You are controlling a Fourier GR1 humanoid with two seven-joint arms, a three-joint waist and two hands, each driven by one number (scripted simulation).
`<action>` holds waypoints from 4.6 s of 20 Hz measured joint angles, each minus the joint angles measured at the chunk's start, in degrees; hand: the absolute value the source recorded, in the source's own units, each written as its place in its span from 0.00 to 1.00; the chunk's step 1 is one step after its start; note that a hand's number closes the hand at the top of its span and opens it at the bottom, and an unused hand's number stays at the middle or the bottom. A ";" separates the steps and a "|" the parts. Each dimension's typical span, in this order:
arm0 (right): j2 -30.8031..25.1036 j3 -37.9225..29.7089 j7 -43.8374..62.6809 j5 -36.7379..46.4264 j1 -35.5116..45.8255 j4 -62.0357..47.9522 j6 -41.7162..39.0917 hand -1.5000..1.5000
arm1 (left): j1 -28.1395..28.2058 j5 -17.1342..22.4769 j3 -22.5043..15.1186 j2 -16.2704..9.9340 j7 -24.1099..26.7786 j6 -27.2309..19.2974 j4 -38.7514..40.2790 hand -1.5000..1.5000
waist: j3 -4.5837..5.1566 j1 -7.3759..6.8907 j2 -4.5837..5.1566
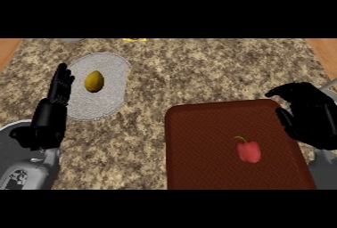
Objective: Pick the bell pepper from the tray and place it in the tiered basket
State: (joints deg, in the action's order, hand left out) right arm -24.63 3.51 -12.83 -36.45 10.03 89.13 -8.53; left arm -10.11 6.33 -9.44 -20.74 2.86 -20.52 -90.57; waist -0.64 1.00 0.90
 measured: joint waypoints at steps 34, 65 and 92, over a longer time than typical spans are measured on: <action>-20.96 -21.02 -4.87 42.92 -15.91 35.69 -35.37 0.00 | 0.67 -3.75 -5.50 7.67 -4.87 -1.09 2.28 0.50 | 0.57 -0.08 -1.11; -15.70 -10.01 -13.01 80.61 -22.68 37.47 -27.13 0.00 | 2.13 -8.63 -0.48 12.48 -3.42 4.65 3.06 0.50 | 0.62 -0.88 -0.94; -5.50 -5.35 -21.12 97.19 -15.10 20.19 -19.04 0.00 | 2.01 -13.37 1.80 16.23 -6.08 7.27 0.76 0.50 | 0.64 -0.99 -0.93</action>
State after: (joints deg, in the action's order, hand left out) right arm -30.14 -1.84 -33.96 60.74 -5.07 109.32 -27.56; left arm -8.10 -7.04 -7.64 -4.51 -3.22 -13.25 -89.81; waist 0.00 0.01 -0.03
